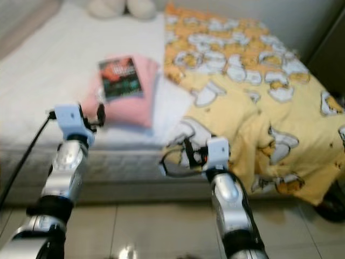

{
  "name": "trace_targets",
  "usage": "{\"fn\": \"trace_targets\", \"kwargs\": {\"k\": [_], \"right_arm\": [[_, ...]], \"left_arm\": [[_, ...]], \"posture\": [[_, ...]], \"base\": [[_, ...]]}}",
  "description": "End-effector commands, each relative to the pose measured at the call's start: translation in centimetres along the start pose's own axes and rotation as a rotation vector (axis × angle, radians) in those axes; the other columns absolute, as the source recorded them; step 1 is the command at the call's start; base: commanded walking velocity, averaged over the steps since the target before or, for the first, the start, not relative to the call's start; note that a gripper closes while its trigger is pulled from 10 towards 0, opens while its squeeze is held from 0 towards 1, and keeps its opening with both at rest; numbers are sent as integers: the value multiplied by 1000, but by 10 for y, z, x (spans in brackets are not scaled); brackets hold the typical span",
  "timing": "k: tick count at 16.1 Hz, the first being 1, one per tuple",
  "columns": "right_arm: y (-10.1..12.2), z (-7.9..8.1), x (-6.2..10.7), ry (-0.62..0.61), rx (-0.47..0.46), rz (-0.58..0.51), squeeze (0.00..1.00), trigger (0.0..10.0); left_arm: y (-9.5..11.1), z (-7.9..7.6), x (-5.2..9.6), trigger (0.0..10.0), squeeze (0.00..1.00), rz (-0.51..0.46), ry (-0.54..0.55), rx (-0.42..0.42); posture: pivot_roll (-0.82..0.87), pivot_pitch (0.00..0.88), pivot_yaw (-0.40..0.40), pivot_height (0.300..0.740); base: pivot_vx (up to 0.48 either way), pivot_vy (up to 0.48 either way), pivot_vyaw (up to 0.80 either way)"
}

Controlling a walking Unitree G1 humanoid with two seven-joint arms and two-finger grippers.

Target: Clean up the room

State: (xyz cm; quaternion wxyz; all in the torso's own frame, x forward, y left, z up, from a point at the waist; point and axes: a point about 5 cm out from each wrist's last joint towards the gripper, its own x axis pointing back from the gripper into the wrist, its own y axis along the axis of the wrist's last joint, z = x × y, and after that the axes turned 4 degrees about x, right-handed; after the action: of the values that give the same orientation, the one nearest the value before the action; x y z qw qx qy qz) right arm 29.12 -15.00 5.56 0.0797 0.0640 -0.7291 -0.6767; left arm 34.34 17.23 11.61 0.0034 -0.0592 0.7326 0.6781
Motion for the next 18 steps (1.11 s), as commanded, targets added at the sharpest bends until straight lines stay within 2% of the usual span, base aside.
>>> {"fn": "trace_targets", "kwargs": {"k": [1, 3, 12, 13, 16, 18], "right_arm": [[1, -10, 3, -30, 9, 0, 0, 10000], [2, -8, 3, -19, 22, -11, 0, 10000], [4, -9, 4, -20, 29, -17, 0, 10000], [4, -9, 4, -30, 26, -18, 0, 10000], [19, -21, 5, -109, 127, -97, 0, 10000], [19, -24, 7, -126, 121, -94, 0, 10000]], "left_arm": [[1, -11, -2, 10000, 0, 1, -25, -1], [0, -10, -3, 10000, 0, 9, -10, 3], [1, -16, -5, 10000, 0, 11, -40, -3], [3, -15, -7, 10000, 0, 4, -39, -6], [30, -24, -20, 10000, 0, -105, -187, -92], [34, -24, -29, 10000, 0, -73, -193, -95]], "posture": [[67, 0, -44, 740], [66, 0, -43, 740], [62, 0, -42, 740], [57, 0, -37, 740], [52, 0, -38, 740], [44, 0, -31, 740]], "base": [[480, 0, 0], [480, 0, 0], [480, 0, 746], [480, 0, 0], [480, 0, 0], [0, 0, -763]]}}
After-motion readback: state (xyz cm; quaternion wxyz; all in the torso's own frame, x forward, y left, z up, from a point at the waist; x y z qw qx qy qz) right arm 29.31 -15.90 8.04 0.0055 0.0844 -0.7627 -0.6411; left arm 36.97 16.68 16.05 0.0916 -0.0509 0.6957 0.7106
